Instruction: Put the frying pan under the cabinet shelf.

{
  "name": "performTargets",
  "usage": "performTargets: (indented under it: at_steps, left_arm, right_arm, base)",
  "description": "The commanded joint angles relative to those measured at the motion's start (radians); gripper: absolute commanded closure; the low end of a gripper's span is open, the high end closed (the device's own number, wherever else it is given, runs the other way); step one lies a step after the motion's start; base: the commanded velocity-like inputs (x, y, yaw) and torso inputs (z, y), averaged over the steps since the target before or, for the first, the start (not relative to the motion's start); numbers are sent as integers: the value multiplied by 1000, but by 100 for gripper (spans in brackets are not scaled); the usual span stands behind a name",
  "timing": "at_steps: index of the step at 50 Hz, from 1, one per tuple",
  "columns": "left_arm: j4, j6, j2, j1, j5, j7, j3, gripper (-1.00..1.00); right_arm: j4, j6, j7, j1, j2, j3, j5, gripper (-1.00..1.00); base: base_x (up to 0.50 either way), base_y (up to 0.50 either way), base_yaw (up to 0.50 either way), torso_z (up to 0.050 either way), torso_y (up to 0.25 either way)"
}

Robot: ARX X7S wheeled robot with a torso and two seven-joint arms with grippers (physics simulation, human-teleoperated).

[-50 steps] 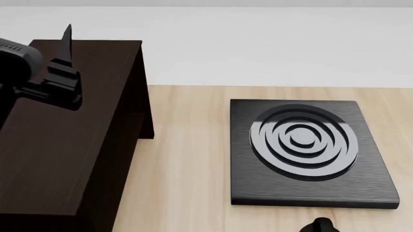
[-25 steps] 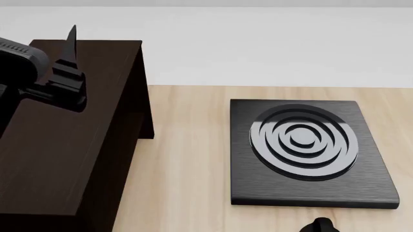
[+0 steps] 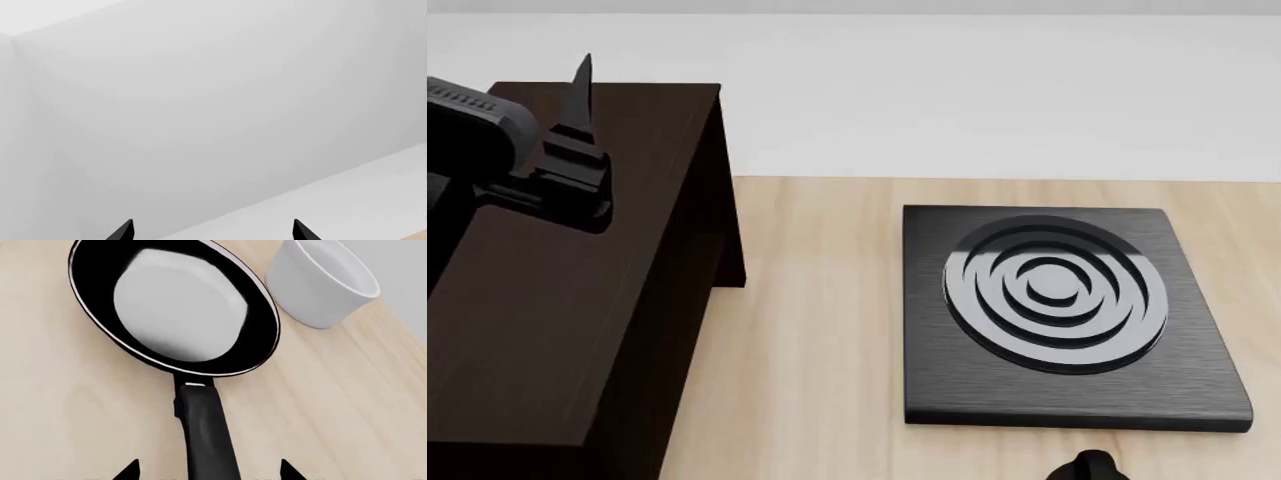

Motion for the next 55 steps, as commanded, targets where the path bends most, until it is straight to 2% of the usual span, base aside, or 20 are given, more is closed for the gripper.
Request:
performTargets:
  at_steps: [1,15,42,43,55]
  left_arm:
    - [-3,-2,-2,-8,1,-1,10,-100]
    - [-13,1,9,-18,5,-7,30,-100]
    - [5,-25,17,-23,0,-23,48,-100]
    - [8,-27,16,-23,-3,-23,46,-100]
    - [18,-35,16,-27,-8,-28,45,-100]
  right_arm:
    - [-13,44,1,15,-5,-13,-5,-100]
    - [-35,84,-7,7,0,8,-2,-100]
    - [80,-17,-2,17,13,18,25,-100]
    - [70,-14,-5,17,9,25,31,100]
    - [5,2,-15,-4,0,30,33,100]
  base:
    - [0,0,0,0,0]
    - [0,0,0,0,0]
    - [0,0,0,0,0]
    - [0,0,0,0,0]
    - [0,0,0,0,0]
